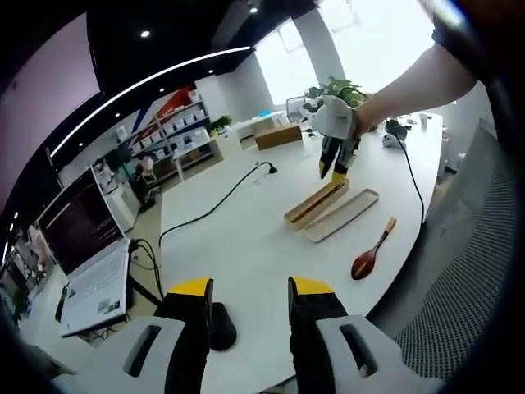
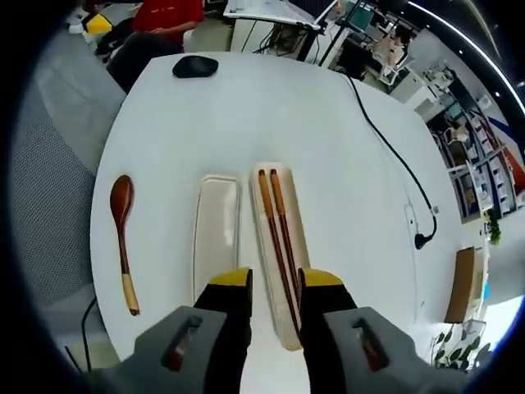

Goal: Arrange the utensils inside the cutlery case until each visible utensil rests in its matching compartment.

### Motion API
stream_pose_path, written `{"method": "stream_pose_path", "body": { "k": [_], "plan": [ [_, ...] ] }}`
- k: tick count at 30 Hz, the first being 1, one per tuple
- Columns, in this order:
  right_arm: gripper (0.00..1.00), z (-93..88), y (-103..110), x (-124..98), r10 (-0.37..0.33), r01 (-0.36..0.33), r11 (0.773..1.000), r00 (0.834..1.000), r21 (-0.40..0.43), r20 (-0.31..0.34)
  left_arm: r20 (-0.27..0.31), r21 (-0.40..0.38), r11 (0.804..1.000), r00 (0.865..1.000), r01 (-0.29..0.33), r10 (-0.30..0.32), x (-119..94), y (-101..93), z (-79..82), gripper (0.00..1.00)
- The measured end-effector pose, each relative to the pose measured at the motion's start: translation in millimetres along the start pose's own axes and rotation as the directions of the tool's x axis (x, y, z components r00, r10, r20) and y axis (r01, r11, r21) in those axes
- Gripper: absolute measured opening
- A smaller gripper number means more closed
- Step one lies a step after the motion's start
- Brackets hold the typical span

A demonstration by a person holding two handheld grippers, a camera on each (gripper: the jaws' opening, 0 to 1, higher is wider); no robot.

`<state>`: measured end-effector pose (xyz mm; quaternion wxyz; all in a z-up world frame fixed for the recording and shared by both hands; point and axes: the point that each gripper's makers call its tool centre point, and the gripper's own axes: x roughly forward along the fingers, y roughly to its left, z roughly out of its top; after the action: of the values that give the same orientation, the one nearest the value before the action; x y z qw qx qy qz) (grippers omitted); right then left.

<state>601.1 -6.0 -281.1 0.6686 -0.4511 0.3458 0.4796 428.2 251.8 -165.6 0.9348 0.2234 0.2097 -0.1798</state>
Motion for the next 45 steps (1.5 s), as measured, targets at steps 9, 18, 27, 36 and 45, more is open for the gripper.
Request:
{"method": "stream_pose_path", "body": {
  "k": [9,18,27,36,45],
  "plan": [
    [0.2,-10.2,11,-13,-0.015,0.014,0.999,1.0,0.029,0.007,0.004,0.004,1.0,1.0,0.002,-0.002,0,1.0,-0.6,0.37],
    [0.2,-20.0,30,-23,-0.014,0.014,0.999,1.0,0.053,0.01,0.003,0.011,1.0,1.0,0.007,-0.007,0,2.1,-4.5,0.37],
    [0.2,-26.2,45,-32,-0.022,0.02,0.997,1.0,0.072,0.021,-0.002,0.019,1.0,1.0,0.009,-0.009,-1,0.9,-5.3,0.37],
    [0.2,-34.7,58,-39,-0.029,0.026,0.995,0.999,0.101,0.026,-0.007,0.032,0.999,1.0,0.006,-0.006,-2,1.4,-7.1,0.37],
    [0.2,-42.4,70,-47,-0.039,0.036,0.994,0.999,0.108,0.025,-0.006,0.038,0.999,1.0,-0.003,0.003,-3,2.3,-8.2,0.37]
  ]
}}
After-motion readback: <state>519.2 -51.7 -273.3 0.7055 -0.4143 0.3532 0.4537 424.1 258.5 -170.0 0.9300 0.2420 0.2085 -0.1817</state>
